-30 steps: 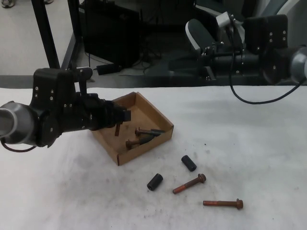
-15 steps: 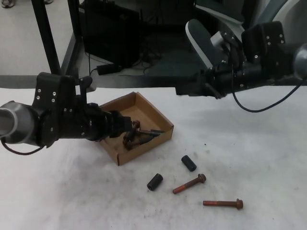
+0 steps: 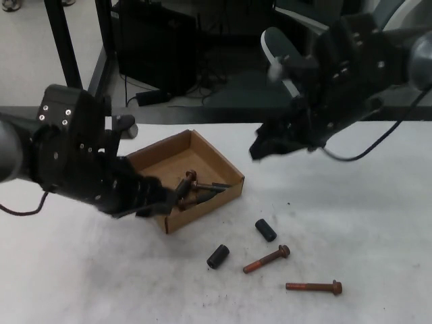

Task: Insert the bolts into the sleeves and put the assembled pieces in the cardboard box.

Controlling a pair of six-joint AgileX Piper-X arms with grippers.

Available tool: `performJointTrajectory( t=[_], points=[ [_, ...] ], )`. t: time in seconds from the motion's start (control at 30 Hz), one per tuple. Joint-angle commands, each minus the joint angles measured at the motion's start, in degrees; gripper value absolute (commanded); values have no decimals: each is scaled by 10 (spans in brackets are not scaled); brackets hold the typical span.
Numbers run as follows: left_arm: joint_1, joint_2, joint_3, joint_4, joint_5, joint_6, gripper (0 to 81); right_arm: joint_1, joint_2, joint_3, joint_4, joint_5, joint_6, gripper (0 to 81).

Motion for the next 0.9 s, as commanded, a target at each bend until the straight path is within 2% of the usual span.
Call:
performJointTrajectory(
  t=[0.0,0.17,0.33,0.43,0.5,0.87],
  points=[
    [-9,-20,-3,54,-10,19,490,27,-7,-1,44,49,-4,582],
    [-37,-40,-3,118,-12,42,490,59,-9,-1,95,85,32,582],
    [-72,-41,-3,125,-21,80,490,71,-9,-2,202,160,80,580],
    [-93,-41,-3,121,-43,113,490,71,-11,-2,237,187,85,522],
    [-102,-41,-3,121,-48,130,490,71,-15,-2,241,187,88,492],
    [-144,-41,-3,122,-51,144,490,89,-18,-1,247,156,65,492]
  ],
)
